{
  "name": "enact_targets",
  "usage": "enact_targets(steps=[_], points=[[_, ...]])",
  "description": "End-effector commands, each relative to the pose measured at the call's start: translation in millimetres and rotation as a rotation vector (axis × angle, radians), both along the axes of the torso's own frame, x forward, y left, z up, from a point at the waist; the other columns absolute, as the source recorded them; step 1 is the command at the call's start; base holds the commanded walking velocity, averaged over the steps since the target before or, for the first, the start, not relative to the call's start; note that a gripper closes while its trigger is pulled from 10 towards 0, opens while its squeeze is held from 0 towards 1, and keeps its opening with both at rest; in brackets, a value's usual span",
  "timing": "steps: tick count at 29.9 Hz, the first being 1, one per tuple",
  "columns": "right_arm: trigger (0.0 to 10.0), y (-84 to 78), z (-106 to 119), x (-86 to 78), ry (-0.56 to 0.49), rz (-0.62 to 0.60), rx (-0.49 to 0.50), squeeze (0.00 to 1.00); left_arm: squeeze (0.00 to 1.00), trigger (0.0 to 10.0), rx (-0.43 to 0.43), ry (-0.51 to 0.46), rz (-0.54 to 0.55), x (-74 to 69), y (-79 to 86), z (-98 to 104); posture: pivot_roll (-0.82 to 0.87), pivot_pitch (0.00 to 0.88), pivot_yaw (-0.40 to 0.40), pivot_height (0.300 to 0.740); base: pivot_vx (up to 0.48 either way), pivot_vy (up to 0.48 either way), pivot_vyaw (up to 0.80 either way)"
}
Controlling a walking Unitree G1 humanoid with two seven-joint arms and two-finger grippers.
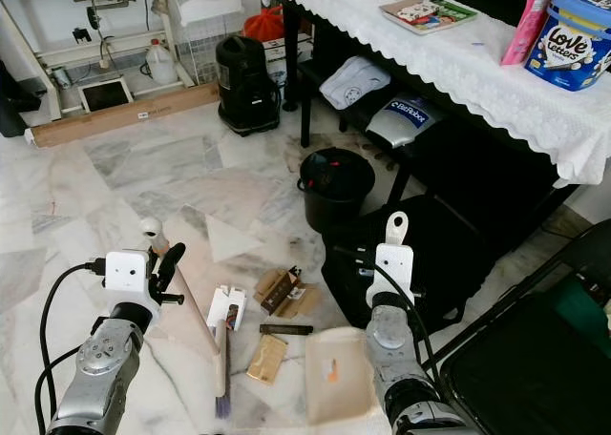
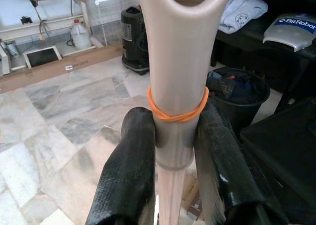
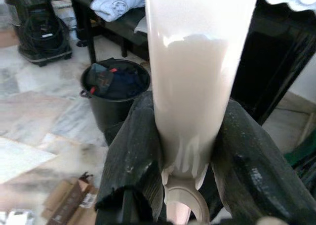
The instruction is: Sweep floor
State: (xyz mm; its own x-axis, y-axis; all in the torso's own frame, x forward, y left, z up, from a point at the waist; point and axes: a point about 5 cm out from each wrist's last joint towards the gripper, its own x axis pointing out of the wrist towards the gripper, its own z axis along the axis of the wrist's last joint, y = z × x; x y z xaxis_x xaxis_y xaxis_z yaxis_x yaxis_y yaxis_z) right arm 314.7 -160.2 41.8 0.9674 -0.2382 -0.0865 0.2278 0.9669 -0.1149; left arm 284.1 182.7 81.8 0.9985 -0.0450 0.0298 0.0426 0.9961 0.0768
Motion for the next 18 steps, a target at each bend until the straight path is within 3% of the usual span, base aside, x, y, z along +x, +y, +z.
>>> enact_targets(steps=[1,6,18], points=[[10.0,1.3,0.2,0.7,-0.001,0.008,0.010,0.00,0.00,10.0,0.006,-0.022,-0.015,2.7,-0.9,4.4,0.14,0.104,-0.020,0.740,0.000,0.000,0.00],[10.0,2.6,-10.2,-4.8,0.062,0.019,0.002,0.00,0.00,10.0,0.003,-0.004,-0.031,2.6,-3.0,2.1,0.14,0.104,-0.021,0.740,0.000,0.000,0.00],[10.0,-1.9,-13.0,-6.7,0.082,-0.005,-0.033,0.00,0.00,10.0,-0.006,0.020,-0.001,9.2,0.7,-1.7,0.14,0.103,-0.020,0.740,0.000,0.000,0.00]])
